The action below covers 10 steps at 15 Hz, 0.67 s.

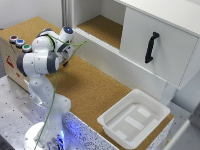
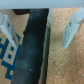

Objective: Go open the drawer

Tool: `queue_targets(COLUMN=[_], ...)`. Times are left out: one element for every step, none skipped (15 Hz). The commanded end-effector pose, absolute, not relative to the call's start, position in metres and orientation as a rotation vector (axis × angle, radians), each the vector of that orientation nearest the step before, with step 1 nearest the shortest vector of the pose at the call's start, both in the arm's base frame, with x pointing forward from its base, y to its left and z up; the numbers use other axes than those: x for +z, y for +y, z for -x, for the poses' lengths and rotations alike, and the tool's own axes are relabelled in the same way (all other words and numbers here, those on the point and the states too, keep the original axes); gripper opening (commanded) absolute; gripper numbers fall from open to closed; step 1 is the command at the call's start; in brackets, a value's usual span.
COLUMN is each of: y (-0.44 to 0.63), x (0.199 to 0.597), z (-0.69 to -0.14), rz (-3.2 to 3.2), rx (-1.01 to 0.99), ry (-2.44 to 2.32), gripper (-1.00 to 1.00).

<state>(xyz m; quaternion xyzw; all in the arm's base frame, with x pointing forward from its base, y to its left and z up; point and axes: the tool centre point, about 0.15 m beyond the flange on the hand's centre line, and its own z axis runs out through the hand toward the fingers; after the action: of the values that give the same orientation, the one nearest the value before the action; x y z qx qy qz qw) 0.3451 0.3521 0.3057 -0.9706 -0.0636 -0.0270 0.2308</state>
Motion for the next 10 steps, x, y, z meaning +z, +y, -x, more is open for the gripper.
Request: queue_targets(y=[0.367, 0.366, 0.367, 0.367, 0.366, 0.365, 0.363, 0.361, 0.358, 0.353], x=[0.278, 0.278, 0.278, 0.277, 0.278, 0.279, 0.28, 0.281, 0.28, 0.278], z=[-0.345, -0.345, -0.345, -0.344, -0.343, -0.343, -0.342, -0.34, -0.339, -0.338], rz=[2.582, 2.578, 2.581, 2.58, 2.581, 2.584, 2.589, 2.602, 2.609, 2.617], rx=[-0.083, -0.09, -0.084, -0.082, -0.087, -0.097, -0.104, -0.119, -0.121, -0.11], ry=[-0.109, -0.092, -0.105, -0.108, -0.099, -0.098, -0.098, -0.084, -0.07, -0.054], gripper=[-1.0, -1.0, -1.0, -1.0, -1.0, -1.0, -1.0, -1.0, -1.0, -1.0])
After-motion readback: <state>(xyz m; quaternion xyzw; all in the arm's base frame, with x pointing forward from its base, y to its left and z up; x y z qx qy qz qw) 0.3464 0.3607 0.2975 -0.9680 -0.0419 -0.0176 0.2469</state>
